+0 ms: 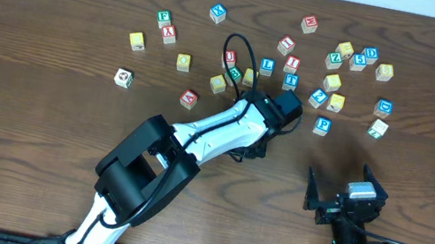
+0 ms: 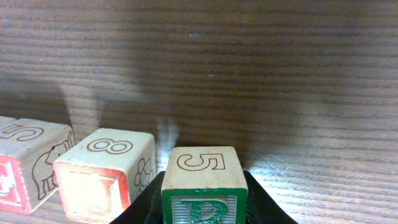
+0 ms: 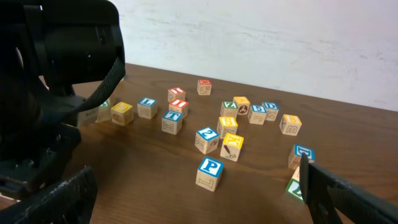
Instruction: Spell out NEURIPS
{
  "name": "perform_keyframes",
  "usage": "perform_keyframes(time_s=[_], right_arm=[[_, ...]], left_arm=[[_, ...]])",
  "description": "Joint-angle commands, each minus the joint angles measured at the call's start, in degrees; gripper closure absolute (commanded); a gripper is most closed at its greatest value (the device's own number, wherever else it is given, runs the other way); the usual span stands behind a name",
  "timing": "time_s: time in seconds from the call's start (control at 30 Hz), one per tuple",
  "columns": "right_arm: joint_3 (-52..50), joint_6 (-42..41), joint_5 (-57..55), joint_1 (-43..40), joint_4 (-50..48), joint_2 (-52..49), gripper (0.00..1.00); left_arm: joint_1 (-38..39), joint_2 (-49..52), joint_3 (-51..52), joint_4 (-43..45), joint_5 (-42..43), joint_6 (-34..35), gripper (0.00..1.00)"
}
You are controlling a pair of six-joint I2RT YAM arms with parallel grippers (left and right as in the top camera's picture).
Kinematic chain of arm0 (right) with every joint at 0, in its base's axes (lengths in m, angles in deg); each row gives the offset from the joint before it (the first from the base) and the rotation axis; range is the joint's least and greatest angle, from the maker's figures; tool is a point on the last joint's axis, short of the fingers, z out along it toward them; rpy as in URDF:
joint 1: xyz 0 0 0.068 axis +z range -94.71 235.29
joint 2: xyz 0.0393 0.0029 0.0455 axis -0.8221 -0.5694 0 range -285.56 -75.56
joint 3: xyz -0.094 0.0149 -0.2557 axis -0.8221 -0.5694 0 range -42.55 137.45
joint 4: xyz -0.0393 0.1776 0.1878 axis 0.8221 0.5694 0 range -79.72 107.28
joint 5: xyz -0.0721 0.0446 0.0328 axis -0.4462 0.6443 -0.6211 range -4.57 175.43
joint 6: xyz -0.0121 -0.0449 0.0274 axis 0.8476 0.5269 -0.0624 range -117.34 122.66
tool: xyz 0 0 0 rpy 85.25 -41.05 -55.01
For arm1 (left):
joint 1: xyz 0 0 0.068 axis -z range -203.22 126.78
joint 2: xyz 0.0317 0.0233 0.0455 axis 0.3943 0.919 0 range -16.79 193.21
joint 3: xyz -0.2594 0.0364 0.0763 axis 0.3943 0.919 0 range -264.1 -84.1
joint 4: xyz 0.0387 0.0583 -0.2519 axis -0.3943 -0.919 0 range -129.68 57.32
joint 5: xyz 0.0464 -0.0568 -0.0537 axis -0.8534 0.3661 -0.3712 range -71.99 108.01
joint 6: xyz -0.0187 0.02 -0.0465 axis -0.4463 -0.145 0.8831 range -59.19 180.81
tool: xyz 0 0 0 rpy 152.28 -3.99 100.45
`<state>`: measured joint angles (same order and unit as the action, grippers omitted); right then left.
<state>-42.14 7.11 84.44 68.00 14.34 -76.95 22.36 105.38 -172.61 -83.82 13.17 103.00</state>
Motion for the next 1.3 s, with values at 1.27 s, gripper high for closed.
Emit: perform_keyframes(time_s=[1.27], right_arm=[[-0.1,-0.1,0.3,-0.3,0.2,0.3,0.01]], left_arm=[[-1.9,0.0,0.3,-1.9,-1.4,-1.2,0.92]])
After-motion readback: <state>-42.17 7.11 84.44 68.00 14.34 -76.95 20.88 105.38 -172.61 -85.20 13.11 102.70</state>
